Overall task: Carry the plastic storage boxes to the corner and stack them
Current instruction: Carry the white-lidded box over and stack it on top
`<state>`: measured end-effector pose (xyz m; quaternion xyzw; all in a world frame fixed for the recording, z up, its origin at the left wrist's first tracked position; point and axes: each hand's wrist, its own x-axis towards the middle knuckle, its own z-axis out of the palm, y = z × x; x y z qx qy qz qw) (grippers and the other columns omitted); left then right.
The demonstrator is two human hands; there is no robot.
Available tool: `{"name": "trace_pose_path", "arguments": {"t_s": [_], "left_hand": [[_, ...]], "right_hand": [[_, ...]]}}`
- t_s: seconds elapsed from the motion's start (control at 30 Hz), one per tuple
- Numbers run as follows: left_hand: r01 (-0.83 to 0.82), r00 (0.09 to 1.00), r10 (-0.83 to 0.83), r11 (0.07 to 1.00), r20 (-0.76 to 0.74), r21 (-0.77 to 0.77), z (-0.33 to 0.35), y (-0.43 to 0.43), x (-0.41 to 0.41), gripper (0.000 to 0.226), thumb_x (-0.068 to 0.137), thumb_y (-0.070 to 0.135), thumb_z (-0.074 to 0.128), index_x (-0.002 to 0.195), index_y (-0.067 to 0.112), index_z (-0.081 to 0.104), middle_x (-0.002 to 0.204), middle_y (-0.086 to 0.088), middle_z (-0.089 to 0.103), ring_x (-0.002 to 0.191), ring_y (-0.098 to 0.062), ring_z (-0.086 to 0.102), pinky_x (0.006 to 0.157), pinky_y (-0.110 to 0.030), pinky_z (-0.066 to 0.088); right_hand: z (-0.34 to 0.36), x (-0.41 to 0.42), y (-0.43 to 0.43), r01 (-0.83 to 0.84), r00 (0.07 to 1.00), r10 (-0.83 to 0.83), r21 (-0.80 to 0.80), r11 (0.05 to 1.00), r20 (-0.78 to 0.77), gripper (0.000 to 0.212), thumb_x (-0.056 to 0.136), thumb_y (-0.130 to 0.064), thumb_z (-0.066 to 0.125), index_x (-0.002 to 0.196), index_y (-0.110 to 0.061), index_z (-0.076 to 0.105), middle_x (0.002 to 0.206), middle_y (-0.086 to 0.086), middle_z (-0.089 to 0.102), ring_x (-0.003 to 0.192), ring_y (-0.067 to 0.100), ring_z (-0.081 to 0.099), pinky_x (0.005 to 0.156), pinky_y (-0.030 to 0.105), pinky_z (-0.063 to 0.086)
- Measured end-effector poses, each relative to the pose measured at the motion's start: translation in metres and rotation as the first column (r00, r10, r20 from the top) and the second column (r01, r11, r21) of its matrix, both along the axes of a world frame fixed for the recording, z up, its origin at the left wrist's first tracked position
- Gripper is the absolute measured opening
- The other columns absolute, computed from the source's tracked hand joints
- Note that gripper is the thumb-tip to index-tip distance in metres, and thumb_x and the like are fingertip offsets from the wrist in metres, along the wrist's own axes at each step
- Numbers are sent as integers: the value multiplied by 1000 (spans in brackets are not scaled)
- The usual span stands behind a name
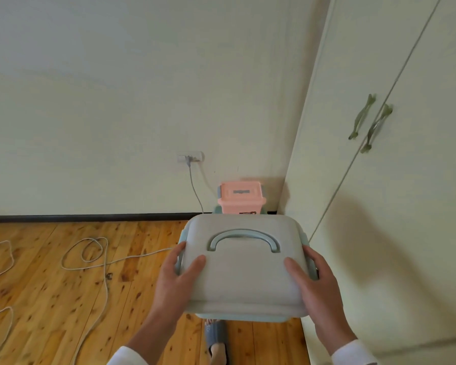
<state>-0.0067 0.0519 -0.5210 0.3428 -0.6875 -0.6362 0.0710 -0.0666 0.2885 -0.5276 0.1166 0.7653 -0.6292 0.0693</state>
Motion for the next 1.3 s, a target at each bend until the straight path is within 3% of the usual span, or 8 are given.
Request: {"name": "trace_pose_path", "arguments": {"t_s": [0.2,0.47,0.77,0.93,1.1,1.2,1.3], "left_hand": [[26,1000,-26,1000,-1,15,-16,-48,-108,58,85,43,68,138,43,43,126,2,51,98,-14,58,64,-26,50],[72,997,-73,997,-26,-22,-17,-115,-234,58,83,46,68,136,44,44,129,6,49,105,-13,55,67,-24,47],[101,995,-102,995,16,21,-36,-133,-326,57,85,42,68,136,44,43,129,6,47,104,-12,53,67,-23,46],[102,994,-103,995,39,16,-54,-134,-390,58,86,39,68,137,46,40,128,5,47,105,-15,54,72,-29,51],[89,993,-88,996,73,-3,-73,-136,-455,71,84,32,72,145,38,34,131,1,49,110,-21,54,91,-44,52],[89,989,-90,996,117,18,-93,-137,-496,79,84,30,73,149,35,28,132,1,48,109,-20,54,84,-37,53],[77,989,-79,997,122,25,-105,-139,-515,82,83,27,74,151,30,28,137,-3,48,114,-23,54,93,-43,52]], "right_hand": [[-8,-108,-46,31,1000,-31,15,999,-3,49,80,-48,71,125,-43,52,125,-12,53,108,13,55,88,39,52],[-10,-226,-106,50,999,-51,51,997,15,47,77,-52,71,119,-53,50,124,-16,52,107,11,54,90,45,52],[-19,-321,-122,20,998,-27,116,993,60,55,81,-45,70,131,-40,49,128,-9,52,109,17,53,89,43,51],[-36,-394,-123,-51,994,34,163,985,108,56,81,-44,71,132,-37,48,130,-6,52,111,20,53,89,44,51],[-57,-466,-123,-120,982,85,211,970,168,74,81,-44,71,144,-35,34,137,-5,48,117,22,50,96,45,48],[-79,-511,-126,-166,969,114,238,957,218,77,83,-41,70,147,-28,30,140,-1,48,118,23,50,95,43,47],[-91,-530,-130,-197,961,141,233,952,239,76,84,-41,69,148,-25,31,137,1,49,111,21,50,92,40,48]]}}
